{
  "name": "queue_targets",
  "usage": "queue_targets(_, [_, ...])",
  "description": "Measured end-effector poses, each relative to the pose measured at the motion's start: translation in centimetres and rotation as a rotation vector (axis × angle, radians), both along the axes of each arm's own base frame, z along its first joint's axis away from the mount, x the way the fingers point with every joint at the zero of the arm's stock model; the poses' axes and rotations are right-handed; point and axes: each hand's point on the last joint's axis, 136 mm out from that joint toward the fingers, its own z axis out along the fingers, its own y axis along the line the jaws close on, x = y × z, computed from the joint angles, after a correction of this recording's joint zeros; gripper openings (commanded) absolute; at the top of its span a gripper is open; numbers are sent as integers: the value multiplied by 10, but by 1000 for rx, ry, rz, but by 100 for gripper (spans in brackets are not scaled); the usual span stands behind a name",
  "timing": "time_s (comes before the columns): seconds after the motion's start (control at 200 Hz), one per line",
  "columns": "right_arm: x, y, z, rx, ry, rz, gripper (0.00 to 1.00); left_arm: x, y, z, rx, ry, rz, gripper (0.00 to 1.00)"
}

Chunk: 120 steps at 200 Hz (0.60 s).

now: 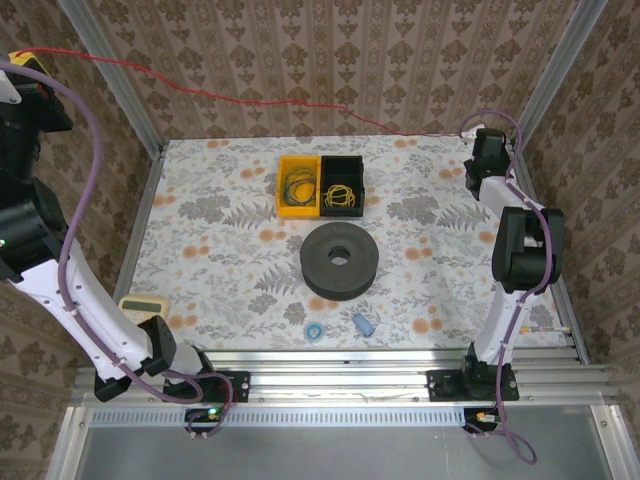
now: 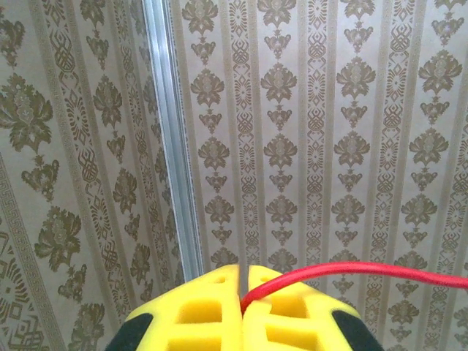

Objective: Wrap the cables

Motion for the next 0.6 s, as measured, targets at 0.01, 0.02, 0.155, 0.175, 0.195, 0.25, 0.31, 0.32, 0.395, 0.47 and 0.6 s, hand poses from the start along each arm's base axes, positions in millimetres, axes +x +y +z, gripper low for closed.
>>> queue_targets(0.01, [0, 0, 0, 0, -2, 0, 0, 0, 0, 0, 0, 0, 0, 0])
queue_targets(0.02, [1, 0, 0, 0, -3, 0, 0, 0, 0, 0, -1, 0, 0, 0])
queue_targets(0.155, [4, 0, -3, -1, -12, 1, 0, -5, 2, 2, 1, -4, 4, 0])
queue_targets(0.175, [4, 0, -3, 0, -13, 1, 0, -6, 4, 3, 0, -6, 8, 0])
queue_targets(0.195, [5, 0, -4, 1, -14, 2, 0, -6, 5, 3, 0, -7, 12, 0])
queue_targets(0.25, [6, 1, -6, 7, -15, 7, 0, -8, 7, 5, -2, -11, 16, 0])
queue_targets(0.31, [8, 3, -8, 17, -17, 18, 0, -10, 8, 7, -6, -16, 11, 0])
queue_targets(0.32, [8, 3, -8, 18, -17, 20, 0, -10, 8, 7, -6, -16, 11, 0])
queue_targets(0.395, [9, 5, -8, 26, -21, 27, 0, -12, 7, 8, -18, -20, -4, 0])
queue_targets(0.47, [10, 7, -8, 47, -32, 34, 0, -12, 5, 8, -39, -19, -27, 0])
queue_targets(0.6, [13, 23, -20, 164, -22, 101, 0, -3, 2, 4, -91, -16, -90, 0])
